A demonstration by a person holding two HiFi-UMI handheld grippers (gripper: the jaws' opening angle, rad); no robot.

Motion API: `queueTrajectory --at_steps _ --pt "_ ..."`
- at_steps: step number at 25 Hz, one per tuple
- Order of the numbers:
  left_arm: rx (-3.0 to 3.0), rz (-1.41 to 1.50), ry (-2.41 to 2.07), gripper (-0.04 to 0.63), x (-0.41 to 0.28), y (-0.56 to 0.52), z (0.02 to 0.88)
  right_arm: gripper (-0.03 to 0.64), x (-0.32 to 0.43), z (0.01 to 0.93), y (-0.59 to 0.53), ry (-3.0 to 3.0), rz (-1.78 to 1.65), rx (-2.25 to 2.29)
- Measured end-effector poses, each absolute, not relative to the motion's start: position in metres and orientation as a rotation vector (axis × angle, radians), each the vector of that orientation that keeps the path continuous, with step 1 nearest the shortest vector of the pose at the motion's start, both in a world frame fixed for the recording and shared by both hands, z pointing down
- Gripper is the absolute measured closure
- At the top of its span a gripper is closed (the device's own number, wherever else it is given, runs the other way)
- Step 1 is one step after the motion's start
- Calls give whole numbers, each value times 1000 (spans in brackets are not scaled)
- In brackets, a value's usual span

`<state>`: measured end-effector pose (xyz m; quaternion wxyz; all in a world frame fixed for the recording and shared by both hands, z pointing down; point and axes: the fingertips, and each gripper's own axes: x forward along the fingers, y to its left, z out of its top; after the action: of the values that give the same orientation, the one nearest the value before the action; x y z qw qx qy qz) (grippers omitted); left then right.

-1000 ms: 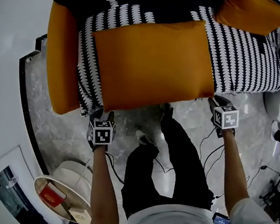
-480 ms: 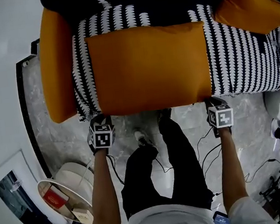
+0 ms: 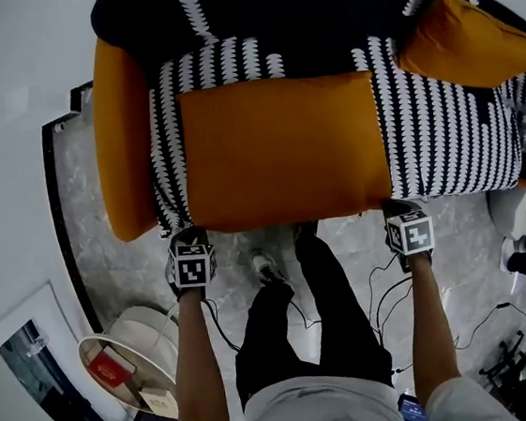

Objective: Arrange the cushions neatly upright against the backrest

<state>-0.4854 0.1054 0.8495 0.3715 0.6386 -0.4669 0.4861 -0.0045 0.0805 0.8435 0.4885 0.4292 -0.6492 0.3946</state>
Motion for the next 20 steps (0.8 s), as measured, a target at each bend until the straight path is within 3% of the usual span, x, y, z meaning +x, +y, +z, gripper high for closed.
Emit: queueTrajectory --at_steps 20 --pt "1622 1094 -1423 574 -495 -35 714 604 -21 707 -72 -1676 916 1065"
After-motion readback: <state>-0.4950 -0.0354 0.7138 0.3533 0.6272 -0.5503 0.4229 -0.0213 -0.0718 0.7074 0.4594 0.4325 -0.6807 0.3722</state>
